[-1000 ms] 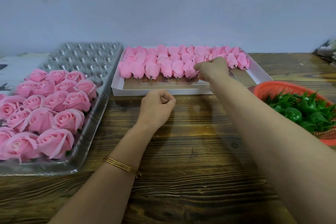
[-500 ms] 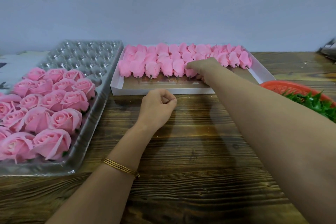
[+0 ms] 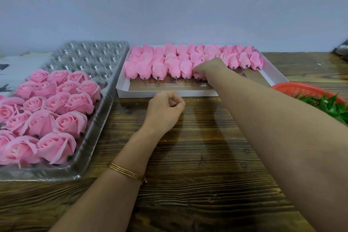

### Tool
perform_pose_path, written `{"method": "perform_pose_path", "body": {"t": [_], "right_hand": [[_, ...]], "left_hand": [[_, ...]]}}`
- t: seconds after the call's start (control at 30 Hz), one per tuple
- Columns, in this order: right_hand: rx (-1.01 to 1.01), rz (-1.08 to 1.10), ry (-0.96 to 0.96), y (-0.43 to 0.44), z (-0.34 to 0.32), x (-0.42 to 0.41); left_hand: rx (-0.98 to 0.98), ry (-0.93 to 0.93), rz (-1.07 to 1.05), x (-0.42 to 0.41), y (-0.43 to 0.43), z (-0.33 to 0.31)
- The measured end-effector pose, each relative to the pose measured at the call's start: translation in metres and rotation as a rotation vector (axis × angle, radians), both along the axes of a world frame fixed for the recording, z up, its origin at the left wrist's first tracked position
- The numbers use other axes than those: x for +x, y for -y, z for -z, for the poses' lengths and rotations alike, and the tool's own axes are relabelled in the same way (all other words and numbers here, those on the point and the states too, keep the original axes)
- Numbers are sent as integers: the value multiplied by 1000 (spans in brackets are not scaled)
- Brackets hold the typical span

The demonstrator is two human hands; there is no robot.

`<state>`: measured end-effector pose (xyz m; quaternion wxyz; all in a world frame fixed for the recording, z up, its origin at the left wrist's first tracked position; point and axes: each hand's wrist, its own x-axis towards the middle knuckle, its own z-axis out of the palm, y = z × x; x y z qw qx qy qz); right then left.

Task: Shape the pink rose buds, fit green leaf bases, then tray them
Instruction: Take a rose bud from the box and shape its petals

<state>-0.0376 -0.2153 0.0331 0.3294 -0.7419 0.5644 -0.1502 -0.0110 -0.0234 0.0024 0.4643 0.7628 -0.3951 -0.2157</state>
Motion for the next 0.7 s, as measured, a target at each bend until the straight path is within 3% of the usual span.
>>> {"method": "perform_pose_path", "body": {"t": [0.13, 0.4, 0.53, 0.7], "right_hand": [[-48, -52, -89, 2, 3, -2], [134, 56, 243, 2, 14, -5], [86, 149, 215, 2, 11, -9], [111, 177, 345, 0, 10, -16]], "left_hand": [[0, 2, 0, 0, -1, -1], [-4, -6, 9, 3, 0, 3], [-12, -8, 2, 4, 1, 5], [-26, -21, 5, 5, 2, 7]]}}
